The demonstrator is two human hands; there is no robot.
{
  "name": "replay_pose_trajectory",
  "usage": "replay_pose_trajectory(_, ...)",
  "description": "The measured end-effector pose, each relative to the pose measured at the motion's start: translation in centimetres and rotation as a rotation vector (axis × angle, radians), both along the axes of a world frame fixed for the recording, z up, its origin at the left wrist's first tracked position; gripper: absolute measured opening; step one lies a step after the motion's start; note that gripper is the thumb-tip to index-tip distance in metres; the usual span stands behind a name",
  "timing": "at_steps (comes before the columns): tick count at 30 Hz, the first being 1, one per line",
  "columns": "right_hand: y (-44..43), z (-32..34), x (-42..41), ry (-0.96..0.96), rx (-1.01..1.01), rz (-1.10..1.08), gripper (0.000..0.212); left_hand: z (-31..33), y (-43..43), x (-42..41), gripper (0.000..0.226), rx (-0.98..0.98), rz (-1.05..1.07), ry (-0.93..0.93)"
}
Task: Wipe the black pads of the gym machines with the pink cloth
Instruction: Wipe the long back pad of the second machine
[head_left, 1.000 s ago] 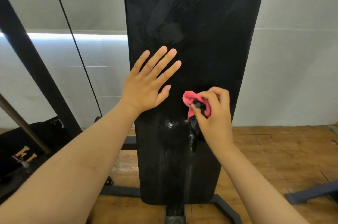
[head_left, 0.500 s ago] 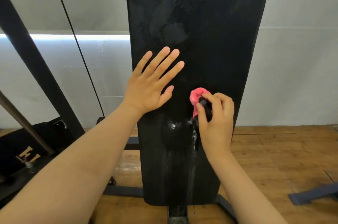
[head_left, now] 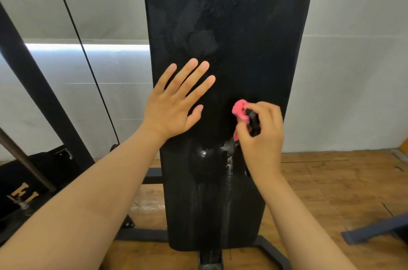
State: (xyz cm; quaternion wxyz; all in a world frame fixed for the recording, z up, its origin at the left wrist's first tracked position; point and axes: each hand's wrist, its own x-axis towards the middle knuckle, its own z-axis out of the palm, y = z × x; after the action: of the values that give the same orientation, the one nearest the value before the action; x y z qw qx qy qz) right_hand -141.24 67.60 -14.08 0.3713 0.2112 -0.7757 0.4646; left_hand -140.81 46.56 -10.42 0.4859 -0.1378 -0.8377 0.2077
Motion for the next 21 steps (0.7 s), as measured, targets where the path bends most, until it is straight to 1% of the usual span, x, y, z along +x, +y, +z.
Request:
replay_pose_trajectory(3,-0.2,1.0,-0.6,0.064,0.068,0.008,0.027,0.0,0.0,0.0,0.062,0.007,-0.001,-0.002)
replay_pose_trajectory(8,-0.5,-0.3,-0.6,0.122,0.201,-0.031,0.028,0.0,0.0,0.1,0.062,0.005,0.008,-0.004)
replay_pose_trajectory(14,-0.3,-0.8,-0.1,0.077,0.214,-0.016,0.028,-0.1,0.0,0.0,0.063,0.004,0.006,-0.002)
replay_pose_trajectory(21,-0.1,-3.4,1.1,0.013,0.251,-0.017,0.03,0.0,0.0,0.0,0.061,0.005,-0.001,-0.001)
